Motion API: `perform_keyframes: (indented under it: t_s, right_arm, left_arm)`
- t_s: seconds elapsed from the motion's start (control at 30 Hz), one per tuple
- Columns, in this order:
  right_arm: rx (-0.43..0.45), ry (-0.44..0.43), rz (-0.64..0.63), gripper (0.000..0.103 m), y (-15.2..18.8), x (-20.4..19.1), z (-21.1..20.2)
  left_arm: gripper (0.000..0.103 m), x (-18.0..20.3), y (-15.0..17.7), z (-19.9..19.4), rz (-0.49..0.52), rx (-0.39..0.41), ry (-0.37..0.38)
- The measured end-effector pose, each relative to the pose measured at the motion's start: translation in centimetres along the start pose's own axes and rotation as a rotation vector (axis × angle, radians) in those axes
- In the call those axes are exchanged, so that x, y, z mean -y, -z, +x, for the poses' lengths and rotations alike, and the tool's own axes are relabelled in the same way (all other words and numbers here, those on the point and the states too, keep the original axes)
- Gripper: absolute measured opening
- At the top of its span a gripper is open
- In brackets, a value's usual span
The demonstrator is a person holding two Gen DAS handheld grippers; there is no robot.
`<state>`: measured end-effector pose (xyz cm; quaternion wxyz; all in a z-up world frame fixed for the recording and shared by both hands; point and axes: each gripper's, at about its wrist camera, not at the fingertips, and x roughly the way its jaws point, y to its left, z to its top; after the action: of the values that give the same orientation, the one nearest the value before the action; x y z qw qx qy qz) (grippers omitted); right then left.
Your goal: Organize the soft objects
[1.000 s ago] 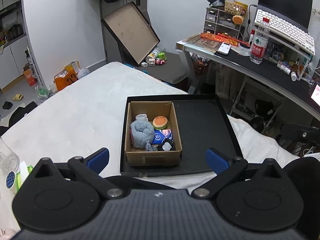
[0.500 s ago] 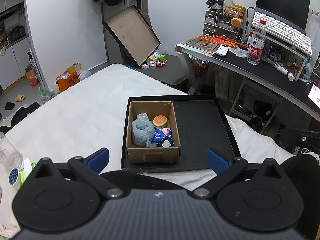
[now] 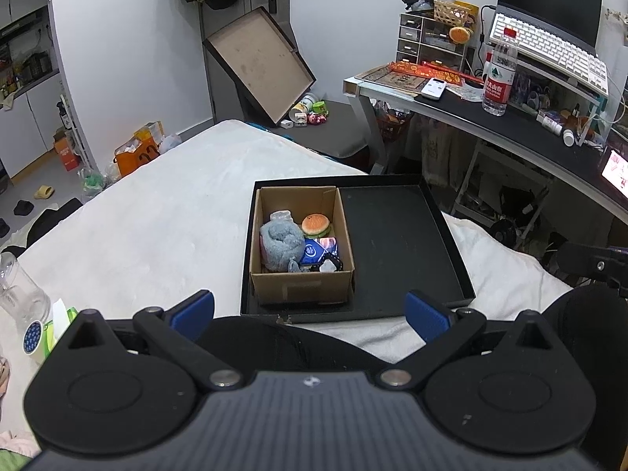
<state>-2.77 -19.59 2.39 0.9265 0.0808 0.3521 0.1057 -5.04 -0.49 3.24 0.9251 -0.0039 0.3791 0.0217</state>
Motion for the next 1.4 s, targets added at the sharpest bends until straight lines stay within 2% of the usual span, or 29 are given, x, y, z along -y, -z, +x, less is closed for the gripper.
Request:
perform_keyframes:
  t_s: [0.47, 1.4]
  right_arm:
    - [-0.015, 0.020, -0.026, 0.103, 0.74, -0.55, -0.38]
    - [-0.027, 0.034, -0.033, 0.103, 0.80, -0.56, -0.27]
  left_arm:
    - [0.102, 0.07, 1.00, -0.27, 0.007, -0.008, 0.000]
    - [0.102, -0.22, 0.69, -0.22, 0.017, -0.011, -0.002]
